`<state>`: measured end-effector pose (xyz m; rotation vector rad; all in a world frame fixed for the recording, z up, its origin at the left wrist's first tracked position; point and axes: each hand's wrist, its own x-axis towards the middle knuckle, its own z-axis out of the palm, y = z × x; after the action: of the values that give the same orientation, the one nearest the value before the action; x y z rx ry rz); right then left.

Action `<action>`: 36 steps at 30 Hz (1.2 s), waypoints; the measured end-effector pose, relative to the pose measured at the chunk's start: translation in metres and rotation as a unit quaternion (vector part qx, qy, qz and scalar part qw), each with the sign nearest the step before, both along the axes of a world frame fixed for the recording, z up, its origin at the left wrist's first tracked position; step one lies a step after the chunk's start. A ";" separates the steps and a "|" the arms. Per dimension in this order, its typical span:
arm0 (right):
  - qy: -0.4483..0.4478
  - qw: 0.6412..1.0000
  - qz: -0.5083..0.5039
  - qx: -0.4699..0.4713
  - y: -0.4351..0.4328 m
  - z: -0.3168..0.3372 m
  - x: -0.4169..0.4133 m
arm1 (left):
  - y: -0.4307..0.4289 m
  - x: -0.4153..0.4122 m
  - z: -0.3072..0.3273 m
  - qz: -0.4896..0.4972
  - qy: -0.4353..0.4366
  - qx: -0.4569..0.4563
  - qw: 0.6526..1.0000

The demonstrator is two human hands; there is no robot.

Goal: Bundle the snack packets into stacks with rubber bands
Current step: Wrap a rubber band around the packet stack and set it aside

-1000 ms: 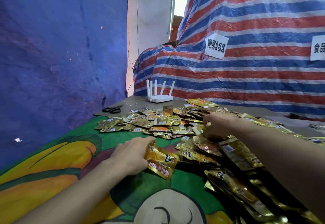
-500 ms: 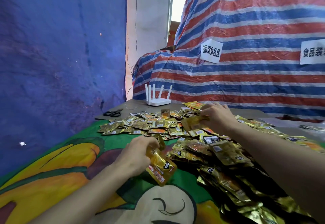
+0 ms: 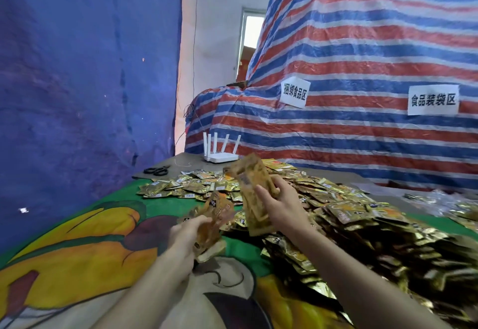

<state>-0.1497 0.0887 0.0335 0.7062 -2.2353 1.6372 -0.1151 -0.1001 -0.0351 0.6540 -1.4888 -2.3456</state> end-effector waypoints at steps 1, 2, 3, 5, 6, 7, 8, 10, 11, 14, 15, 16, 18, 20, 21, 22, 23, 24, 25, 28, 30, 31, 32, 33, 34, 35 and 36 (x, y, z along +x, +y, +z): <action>-0.038 0.998 0.005 -0.048 0.000 -0.004 0.006 | 0.003 0.002 -0.002 -0.003 0.007 0.042 0.999; -0.071 0.993 0.007 -0.090 0.001 -0.008 0.010 | 0.006 0.003 -0.005 -0.007 0.013 0.072 0.997; -0.094 0.988 0.007 -0.122 0.003 -0.012 0.012 | 0.008 0.003 -0.008 -0.007 0.016 0.088 0.996; -0.117 0.977 0.017 -0.177 0.006 -0.021 0.017 | 0.012 0.000 -0.012 0.002 0.025 0.083 0.996; -0.120 0.971 0.027 -0.203 0.007 -0.026 0.020 | 0.013 -0.002 -0.013 0.011 0.034 0.073 0.997; -0.123 0.965 0.035 -0.228 0.008 -0.033 0.022 | 0.014 -0.003 -0.013 0.017 0.045 0.065 0.997; -0.128 0.959 0.044 -0.250 0.008 -0.040 0.024 | 0.015 -0.004 -0.013 0.018 0.057 0.058 0.997; -0.146 0.946 0.058 -0.284 0.007 -0.053 0.026 | 0.018 -0.003 -0.011 -0.003 0.079 0.060 0.995; -0.151 0.943 0.065 -0.291 0.007 -0.057 0.026 | 0.019 -0.002 -0.011 -0.017 0.086 0.066 0.994; -0.158 0.941 0.091 -0.284 0.008 -0.060 0.022 | 0.025 0.000 -0.014 -0.064 0.081 0.055 0.993; -0.164 0.942 0.099 -0.274 0.009 -0.061 0.021 | 0.028 0.000 -0.015 -0.082 0.082 0.039 0.993; -0.172 0.944 0.107 -0.261 0.009 -0.063 0.021 | 0.030 0.001 -0.016 -0.094 0.082 0.025 0.992; -0.179 0.951 0.110 -0.229 0.008 -0.068 0.022 | 0.033 0.000 -0.017 -0.102 0.078 0.008 0.992; -0.172 0.957 0.108 -0.207 0.007 -0.073 0.024 | 0.034 -0.001 -0.016 -0.115 0.087 0.014 0.989; -0.170 0.959 0.104 -0.201 0.007 -0.074 0.025 | 0.034 -0.001 -0.017 -0.120 0.092 0.004 0.988; -0.166 0.962 0.093 -0.195 0.005 -0.075 0.026 | 0.035 -0.001 -0.018 -0.113 0.109 -0.021 0.987; -0.154 0.968 0.072 -0.185 0.004 -0.075 0.026 | 0.036 -0.002 -0.019 -0.094 0.125 -0.059 0.986; -0.135 0.974 0.047 -0.175 0.003 -0.075 0.027 | 0.037 -0.002 -0.020 -0.084 0.145 -0.088 0.982; -0.116 0.978 0.029 -0.173 0.002 -0.075 0.026 | 0.037 -0.002 -0.020 -0.091 0.166 -0.109 0.976; -0.088 0.982 0.023 -0.168 0.000 -0.073 0.030 | 0.038 0.000 -0.023 -0.144 0.204 -0.169 0.953; -0.057 0.990 0.009 -0.130 0.001 -0.074 0.032 | 0.040 0.000 -0.027 -0.176 0.207 -0.236 0.933; -0.044 0.992 0.003 -0.115 0.000 -0.074 0.032 | 0.043 0.001 -0.028 -0.180 0.201 -0.257 0.928; -0.039 0.993 0.000 -0.112 -0.001 -0.075 0.034 | 0.046 0.003 -0.027 -0.176 0.198 -0.267 0.926; -0.038 0.993 -0.002 -0.115 -0.003 -0.075 0.034 | 0.049 0.004 -0.027 -0.166 0.197 -0.272 0.927; -0.035 0.992 -0.005 -0.118 -0.006 -0.075 0.036 | 0.051 0.005 -0.027 -0.151 0.200 -0.274 0.929; -0.030 0.992 -0.006 -0.123 -0.009 -0.075 0.037 | 0.053 0.005 -0.025 -0.128 0.207 -0.270 0.932; -0.027 0.991 -0.005 -0.130 -0.012 -0.076 0.038 | 0.054 0.007 -0.023 -0.105 0.217 -0.263 0.934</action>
<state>-0.1120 0.0765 -0.0421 0.5891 -2.0033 1.9159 -0.1078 -0.0459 -0.0581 -0.1553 -1.9061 -1.9031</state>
